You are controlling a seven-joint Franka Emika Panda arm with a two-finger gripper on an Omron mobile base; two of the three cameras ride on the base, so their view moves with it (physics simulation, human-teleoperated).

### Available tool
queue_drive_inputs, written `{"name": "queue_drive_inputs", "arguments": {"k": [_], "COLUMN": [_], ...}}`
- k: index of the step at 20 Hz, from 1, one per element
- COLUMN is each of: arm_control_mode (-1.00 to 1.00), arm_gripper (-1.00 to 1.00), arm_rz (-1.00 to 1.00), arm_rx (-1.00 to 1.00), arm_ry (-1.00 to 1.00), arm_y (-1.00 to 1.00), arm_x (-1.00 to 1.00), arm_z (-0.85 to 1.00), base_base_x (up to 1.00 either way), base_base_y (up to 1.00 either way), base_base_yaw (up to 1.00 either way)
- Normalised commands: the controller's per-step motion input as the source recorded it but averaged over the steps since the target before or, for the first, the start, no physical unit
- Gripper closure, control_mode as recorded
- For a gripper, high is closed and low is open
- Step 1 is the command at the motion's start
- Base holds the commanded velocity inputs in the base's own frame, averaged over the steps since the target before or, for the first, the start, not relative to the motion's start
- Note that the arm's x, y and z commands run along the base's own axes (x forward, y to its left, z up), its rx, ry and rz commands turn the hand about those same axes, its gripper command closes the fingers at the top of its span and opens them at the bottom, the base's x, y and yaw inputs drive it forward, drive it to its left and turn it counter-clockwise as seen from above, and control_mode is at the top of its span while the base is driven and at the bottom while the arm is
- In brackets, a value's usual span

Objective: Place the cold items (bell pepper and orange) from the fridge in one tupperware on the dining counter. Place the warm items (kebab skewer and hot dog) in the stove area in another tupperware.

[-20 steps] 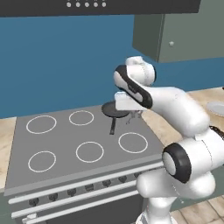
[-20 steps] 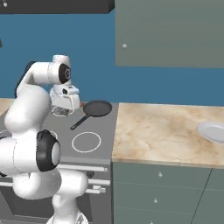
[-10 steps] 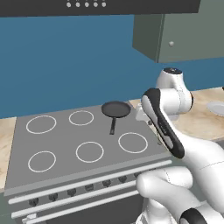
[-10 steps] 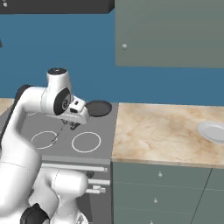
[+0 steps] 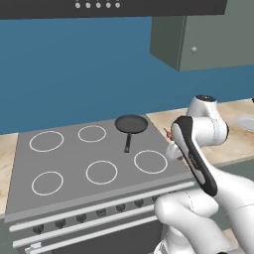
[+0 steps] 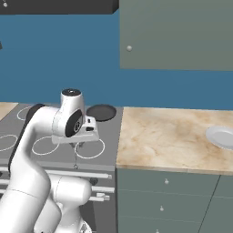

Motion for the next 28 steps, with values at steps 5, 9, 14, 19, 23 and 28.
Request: {"name": "queue_drive_inputs", "arguments": {"k": [5,9,14,19,23,28], "arm_control_mode": [-1.00,-1.00,1.00,1.00,1.00,1.00], "arm_gripper": [1.00,1.00,1.00,1.00,1.00,1.00], "arm_rz": [0.00,0.00,0.00,0.00,0.00,0.00], "arm_rx": [0.00,0.00,0.00,0.00,0.00,0.00], "arm_ry": [0.01,0.00,0.00,0.00,0.00,0.00], "arm_y": [0.02,0.04,0.10,0.00,0.00,0.00], "arm_x": [0.00,0.00,-0.13,0.00,0.00,0.00], "arm_z": [-0.09,-0.01,-0.07,0.00,0.00,0.00], "base_base_x": [0.00,0.00,-0.24,-0.45,0.01,0.00], "base_base_y": [0.00,0.00,0.39,1.00,0.73,0.62], "base_base_yaw": [0.00,0.00,0.09,0.49,0.83,0.87]}}
